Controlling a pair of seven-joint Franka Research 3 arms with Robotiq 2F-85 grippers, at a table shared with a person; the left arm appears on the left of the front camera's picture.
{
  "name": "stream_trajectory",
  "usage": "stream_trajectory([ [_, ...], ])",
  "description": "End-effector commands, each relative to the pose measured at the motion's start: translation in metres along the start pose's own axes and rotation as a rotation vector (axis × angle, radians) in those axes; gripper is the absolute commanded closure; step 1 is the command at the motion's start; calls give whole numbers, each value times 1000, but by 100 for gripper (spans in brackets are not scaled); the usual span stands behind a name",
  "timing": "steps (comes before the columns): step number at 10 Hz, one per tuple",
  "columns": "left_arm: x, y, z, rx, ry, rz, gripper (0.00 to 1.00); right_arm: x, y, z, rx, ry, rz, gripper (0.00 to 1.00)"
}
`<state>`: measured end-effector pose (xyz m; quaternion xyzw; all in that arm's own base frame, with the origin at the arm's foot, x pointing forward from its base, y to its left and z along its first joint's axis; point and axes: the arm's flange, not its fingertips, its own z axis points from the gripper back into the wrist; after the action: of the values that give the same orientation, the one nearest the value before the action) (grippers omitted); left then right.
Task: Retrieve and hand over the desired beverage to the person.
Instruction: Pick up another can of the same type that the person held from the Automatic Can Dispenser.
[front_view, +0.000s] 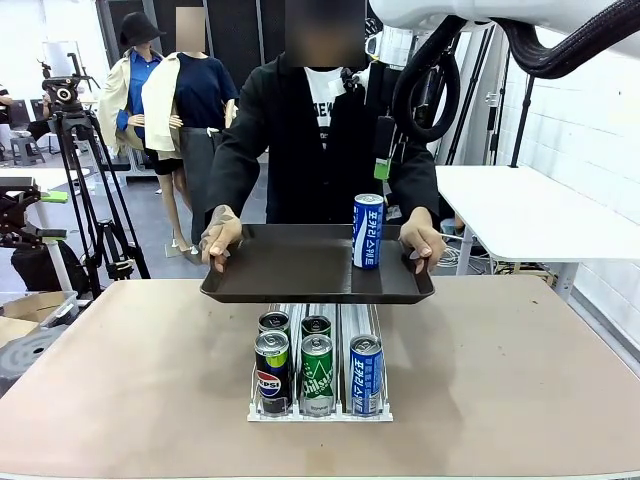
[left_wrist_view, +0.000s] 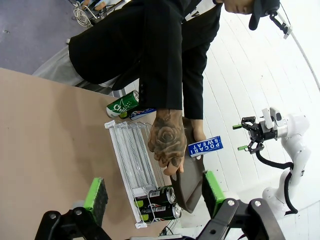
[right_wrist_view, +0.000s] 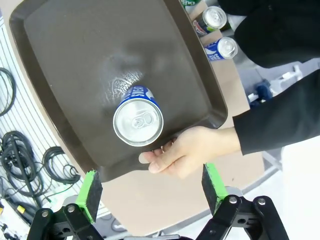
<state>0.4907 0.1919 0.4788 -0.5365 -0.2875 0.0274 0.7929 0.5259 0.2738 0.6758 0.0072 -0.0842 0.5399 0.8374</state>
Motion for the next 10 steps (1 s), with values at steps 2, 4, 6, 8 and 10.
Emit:
stream_trajectory([
  [2,0,-2,2,-1,-4,0,0,2,-1,2,-2,-5,3,0],
  [4,0,-2,2,-1,-4,0,0,2,-1,2,-2,-5,3,0],
  [6,0,-2,2,-1,-4,0,0,-17,2,10,28,-64,-76,0],
  [8,0,-2,2,-1,-4,0,0,-60,12,25,64,-174,-163,0],
  [10,0,-2,2,-1,-4,0,0,-112,18,24,117,-261,-232,0],
])
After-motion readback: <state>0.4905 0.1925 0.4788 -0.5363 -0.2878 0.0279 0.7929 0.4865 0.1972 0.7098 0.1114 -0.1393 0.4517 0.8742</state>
